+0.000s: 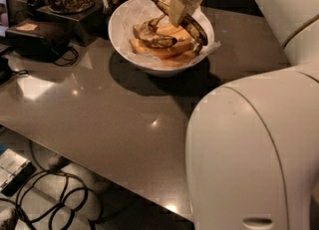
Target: Pick banana from white bowl
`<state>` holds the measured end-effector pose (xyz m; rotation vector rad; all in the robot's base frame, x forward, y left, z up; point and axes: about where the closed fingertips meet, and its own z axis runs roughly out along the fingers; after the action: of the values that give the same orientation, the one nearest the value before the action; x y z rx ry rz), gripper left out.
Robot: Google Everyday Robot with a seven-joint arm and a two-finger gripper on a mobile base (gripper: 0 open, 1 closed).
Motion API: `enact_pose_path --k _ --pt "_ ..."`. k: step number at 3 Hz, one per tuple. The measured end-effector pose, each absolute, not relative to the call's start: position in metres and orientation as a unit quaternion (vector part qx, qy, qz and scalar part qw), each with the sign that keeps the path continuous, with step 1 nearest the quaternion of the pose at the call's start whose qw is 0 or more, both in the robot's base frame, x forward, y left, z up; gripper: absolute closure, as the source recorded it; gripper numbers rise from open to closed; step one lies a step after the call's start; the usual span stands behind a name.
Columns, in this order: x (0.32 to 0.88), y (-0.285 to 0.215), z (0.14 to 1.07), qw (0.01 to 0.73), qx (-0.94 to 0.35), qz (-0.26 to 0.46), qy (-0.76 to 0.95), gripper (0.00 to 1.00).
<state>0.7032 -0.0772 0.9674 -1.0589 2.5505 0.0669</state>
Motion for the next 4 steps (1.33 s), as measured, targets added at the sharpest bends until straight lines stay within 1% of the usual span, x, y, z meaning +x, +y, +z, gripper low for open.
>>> enact_pose_path --k 1,2,3,4 --pt "0.664 -0.078 0.991 0.185 -0.410 -0.017 0.893 1.00" --pt "0.665 -0.077 0.990 0.186 -0.411 -0.016 0.892 1.00" --pt "0.652 -0.069 0.995 0.171 -0.429 -0.009 0.887 1.00" --pt "0.629 -0.053 1.004 0.164 -0.457 -0.018 0.874 1.00"
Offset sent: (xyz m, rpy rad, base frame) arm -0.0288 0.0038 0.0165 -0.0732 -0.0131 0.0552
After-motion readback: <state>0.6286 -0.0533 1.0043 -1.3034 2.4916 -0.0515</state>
